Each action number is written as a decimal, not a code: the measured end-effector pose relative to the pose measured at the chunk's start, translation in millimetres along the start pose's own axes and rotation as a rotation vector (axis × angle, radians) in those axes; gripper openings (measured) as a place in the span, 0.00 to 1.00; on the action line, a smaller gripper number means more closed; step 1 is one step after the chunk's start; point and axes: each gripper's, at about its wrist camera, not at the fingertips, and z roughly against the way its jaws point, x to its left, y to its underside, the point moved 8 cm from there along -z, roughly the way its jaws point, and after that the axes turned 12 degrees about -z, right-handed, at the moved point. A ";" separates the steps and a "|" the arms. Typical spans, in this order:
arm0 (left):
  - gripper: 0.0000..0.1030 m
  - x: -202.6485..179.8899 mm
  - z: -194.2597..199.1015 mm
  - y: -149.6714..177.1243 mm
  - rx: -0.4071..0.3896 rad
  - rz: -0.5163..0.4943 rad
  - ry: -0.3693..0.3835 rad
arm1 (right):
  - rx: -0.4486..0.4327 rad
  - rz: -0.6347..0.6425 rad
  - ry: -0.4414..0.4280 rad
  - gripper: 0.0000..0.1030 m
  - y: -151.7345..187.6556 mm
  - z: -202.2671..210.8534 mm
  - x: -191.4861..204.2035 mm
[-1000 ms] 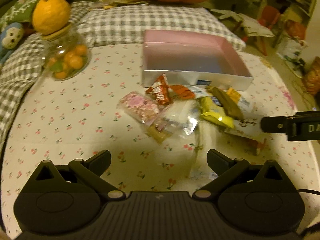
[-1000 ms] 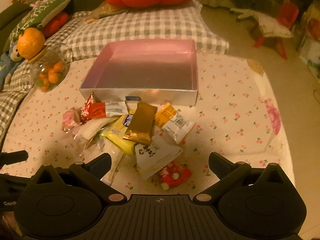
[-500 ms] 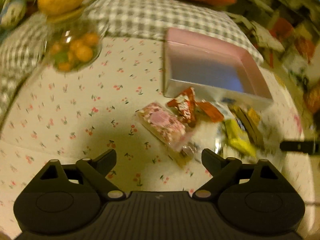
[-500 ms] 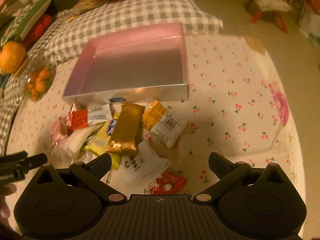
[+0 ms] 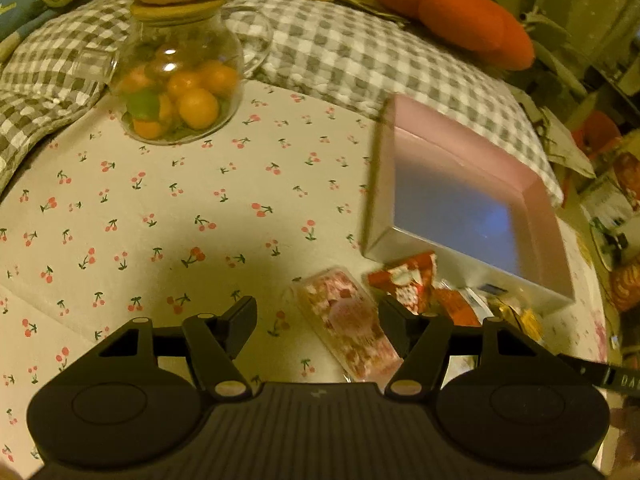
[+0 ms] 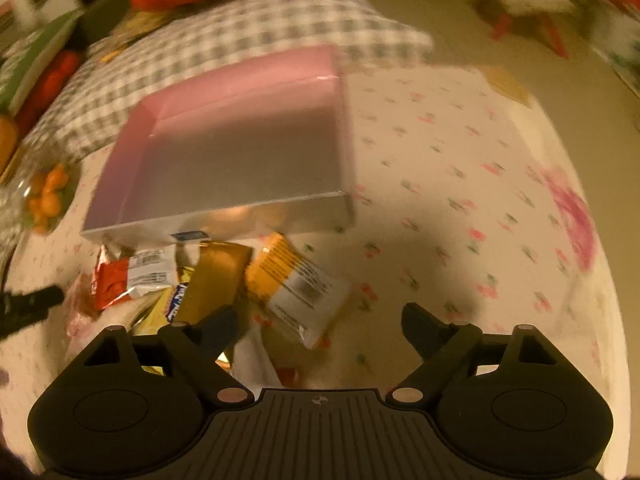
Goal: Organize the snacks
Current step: 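Grasp the pink pastry bar with the left gripper while the right grasps the orange biscuit packet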
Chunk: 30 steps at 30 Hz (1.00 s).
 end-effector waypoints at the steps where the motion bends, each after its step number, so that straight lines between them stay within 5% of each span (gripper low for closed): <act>1: 0.60 -0.3 -4.1 -1.0 0.002 0.008 -0.001 | -0.006 0.029 0.003 0.81 -1.2 -3.6 1.6; 12: 0.58 -5.3 -22.5 -1.5 0.059 0.031 -0.017 | -0.030 0.206 0.002 0.78 1.3 -30.5 11.1; 14: 0.51 -3.1 -23.1 1.2 0.074 0.021 -0.028 | -0.042 0.248 0.017 0.77 3.7 -31.8 15.0; 19: 0.35 2.8 -25.5 7.6 0.100 -0.018 -0.030 | -0.062 0.331 0.003 0.51 10.5 -28.8 25.7; 30: 0.30 -4.8 -22.8 18.3 0.063 -0.253 -0.078 | -0.032 0.205 0.107 0.44 8.2 -16.5 -4.1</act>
